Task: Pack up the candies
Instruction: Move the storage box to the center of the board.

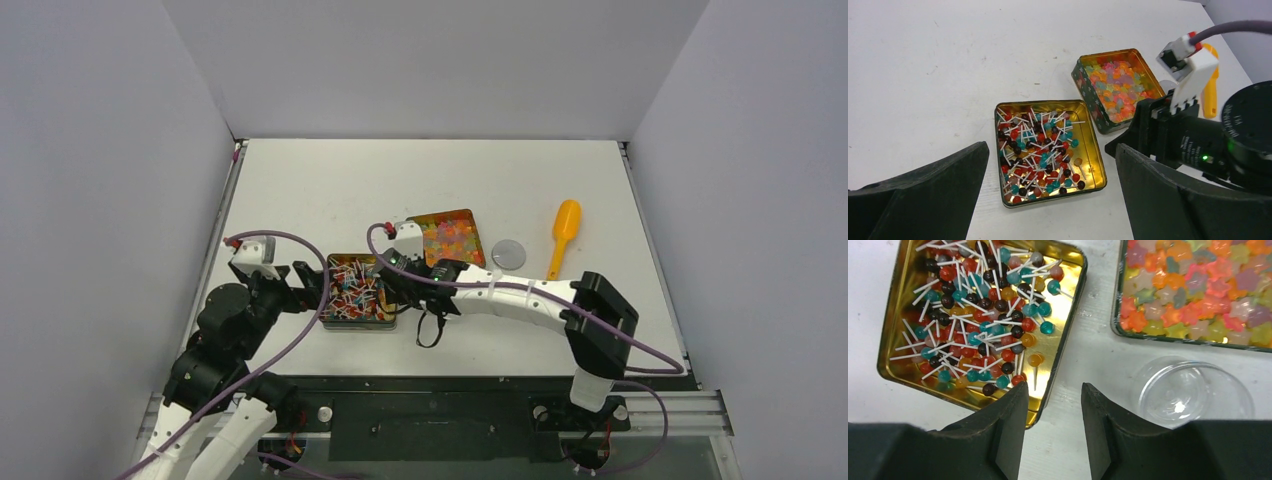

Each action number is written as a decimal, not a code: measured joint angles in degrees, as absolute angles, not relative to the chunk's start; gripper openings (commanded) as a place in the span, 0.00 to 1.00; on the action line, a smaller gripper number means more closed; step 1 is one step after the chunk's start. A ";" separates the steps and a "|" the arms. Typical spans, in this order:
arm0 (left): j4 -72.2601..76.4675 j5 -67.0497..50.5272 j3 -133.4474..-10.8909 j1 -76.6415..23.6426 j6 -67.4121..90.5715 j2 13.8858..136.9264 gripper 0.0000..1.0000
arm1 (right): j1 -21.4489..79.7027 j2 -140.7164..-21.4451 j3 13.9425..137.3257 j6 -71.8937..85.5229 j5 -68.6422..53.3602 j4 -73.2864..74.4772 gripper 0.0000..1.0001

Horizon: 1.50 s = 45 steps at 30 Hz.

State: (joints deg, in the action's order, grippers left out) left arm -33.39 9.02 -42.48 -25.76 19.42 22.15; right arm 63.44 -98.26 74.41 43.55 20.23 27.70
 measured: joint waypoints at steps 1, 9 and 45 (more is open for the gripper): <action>-33.39 9.04 -42.46 -25.76 19.40 22.13 0.96 | 63.68 -99.37 74.72 44.16 20.25 27.64 0.40; -33.39 9.21 -42.46 -25.63 19.42 21.76 0.96 | 64.58 -106.72 77.60 48.31 21.06 27.16 0.37; -33.36 8.97 -42.11 -24.16 19.49 21.10 0.96 | 62.65 -113.30 81.69 51.20 25.58 30.28 0.00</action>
State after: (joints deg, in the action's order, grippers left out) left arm -33.36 8.97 -42.11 -24.16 19.49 21.10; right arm 62.65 -113.30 81.69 51.20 25.58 30.28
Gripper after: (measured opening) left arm 0.965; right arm 0.010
